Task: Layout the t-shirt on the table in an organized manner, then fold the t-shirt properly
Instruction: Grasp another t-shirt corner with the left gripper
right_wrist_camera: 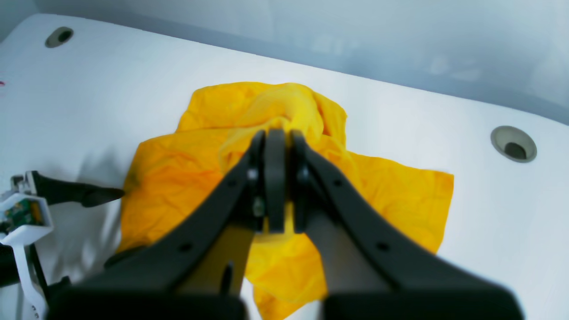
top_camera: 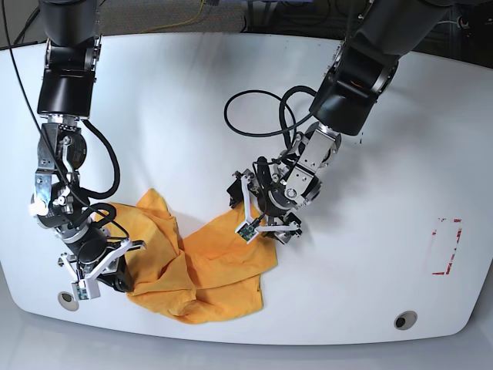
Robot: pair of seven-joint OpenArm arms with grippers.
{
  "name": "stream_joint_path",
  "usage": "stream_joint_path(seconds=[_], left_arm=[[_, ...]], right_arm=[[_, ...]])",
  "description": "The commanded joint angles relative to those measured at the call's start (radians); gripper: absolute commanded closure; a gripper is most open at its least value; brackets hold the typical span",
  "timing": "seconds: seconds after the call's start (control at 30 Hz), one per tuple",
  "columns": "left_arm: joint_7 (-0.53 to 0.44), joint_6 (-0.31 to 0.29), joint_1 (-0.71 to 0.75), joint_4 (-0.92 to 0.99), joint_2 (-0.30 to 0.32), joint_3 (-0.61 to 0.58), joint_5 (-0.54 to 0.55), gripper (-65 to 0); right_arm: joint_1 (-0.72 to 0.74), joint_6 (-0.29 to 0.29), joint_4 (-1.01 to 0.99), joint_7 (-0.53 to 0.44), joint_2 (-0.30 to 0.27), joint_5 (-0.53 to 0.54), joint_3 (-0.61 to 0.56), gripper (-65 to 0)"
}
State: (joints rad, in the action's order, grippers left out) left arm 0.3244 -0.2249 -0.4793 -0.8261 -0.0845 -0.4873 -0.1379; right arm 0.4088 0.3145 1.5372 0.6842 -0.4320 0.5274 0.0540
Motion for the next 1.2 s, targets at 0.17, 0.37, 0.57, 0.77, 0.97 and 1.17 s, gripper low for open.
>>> stream_joint_path(seconds=[0.17, 0.37, 0.57, 0.77, 0.97, 1.17], left_arm=[[0.017, 0.006, -0.012, 0.0, 0.002, -0.001, -0.032, -29.8], [-0.014, 0.006, -0.019, 0.04, 0.004, 0.002, -0.032, -18.2], [-0.023, 0.011, -0.048, 0.089, 0.002, 0.005, -0.029, -2.5], [-0.035, 0.078, -0.042, 0.052, 0.005, 0.006, -0.029, -3.1], [-0.02, 0.08, -0.019, -0.063, 0.025, 0.031, -0.029, -3.1], [0.065, 0.077, 0.047, -0.255, 0.082, 0.081, -0.029, -3.1]], right_arm=[[0.031, -0.002, 0.018, -0.031, -0.014, 0.009, 0.011, 0.0], [0.031, -0.002, 0.019, -0.031, -0.014, 0.009, 0.011, 0.0], [0.029, -0.002, 0.019, -0.031, -0.014, 0.009, 0.011, 0.0], [0.014, -0.002, 0.021, -0.031, -0.014, 0.009, 0.011, 0.0], [0.002, -0.004, 0.033, -0.031, -0.014, 0.01, 0.013, 0.0], [-0.052, -0.01, 0.121, -0.031, -0.014, 0.007, 0.013, 0.0]])
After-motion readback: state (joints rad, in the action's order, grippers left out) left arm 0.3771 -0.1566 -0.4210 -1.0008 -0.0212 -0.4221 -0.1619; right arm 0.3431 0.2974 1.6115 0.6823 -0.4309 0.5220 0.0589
